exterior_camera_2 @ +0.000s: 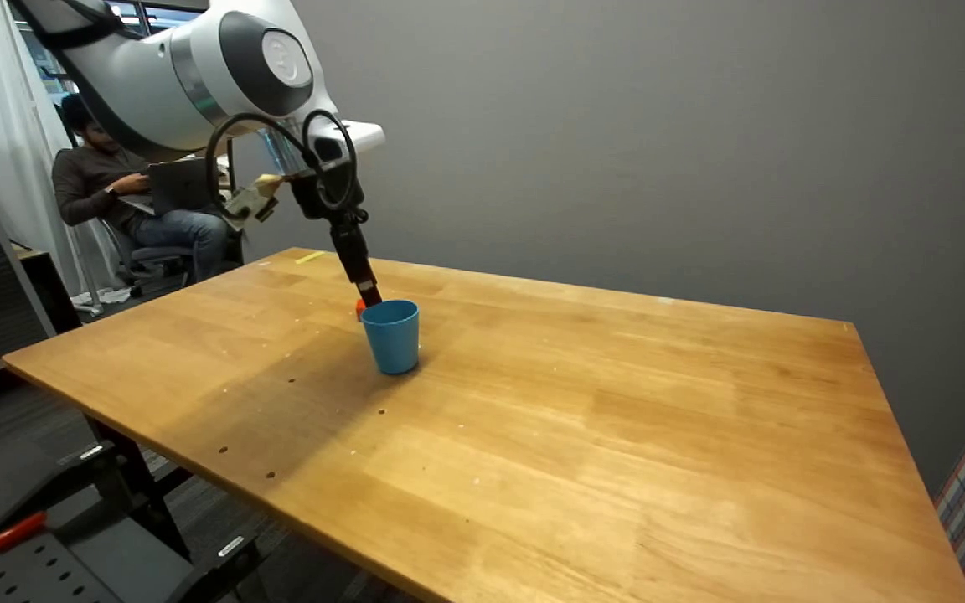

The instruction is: Put the yellow block in the cup

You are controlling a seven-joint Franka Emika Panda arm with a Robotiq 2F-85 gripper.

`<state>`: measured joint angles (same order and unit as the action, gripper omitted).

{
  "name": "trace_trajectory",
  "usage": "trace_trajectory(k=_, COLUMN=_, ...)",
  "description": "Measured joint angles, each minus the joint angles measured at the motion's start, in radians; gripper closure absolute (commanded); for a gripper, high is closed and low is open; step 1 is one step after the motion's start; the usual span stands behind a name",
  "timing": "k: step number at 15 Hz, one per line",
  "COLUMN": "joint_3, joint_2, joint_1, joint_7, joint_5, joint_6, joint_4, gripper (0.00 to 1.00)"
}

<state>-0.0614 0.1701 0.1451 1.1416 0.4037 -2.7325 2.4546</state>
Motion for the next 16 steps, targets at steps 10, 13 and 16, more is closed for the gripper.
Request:
trace_trajectory(k=10, joint_3=0.143, joint_2=-0.064, joint_1=-0.034, joint_7=-0.489, joint_5=-0.32, joint_6=0.08, joint_4=0.016, gripper=0.0)
trace_trajectory(k=13, joint_3=0.166, joint_2=-0.153, joint_1=-0.029, joint_7=-0.682, joint_5=-0.388, joint_6=0.208, joint_4=0.016, gripper=0.0)
trace_trajectory(k=16, joint_3=0.162, joint_2=-0.258, joint_1=-0.031, joint_7=-0.814, joint_5=-0.387, joint_6=0.317, joint_4=0.014, gripper=0.0)
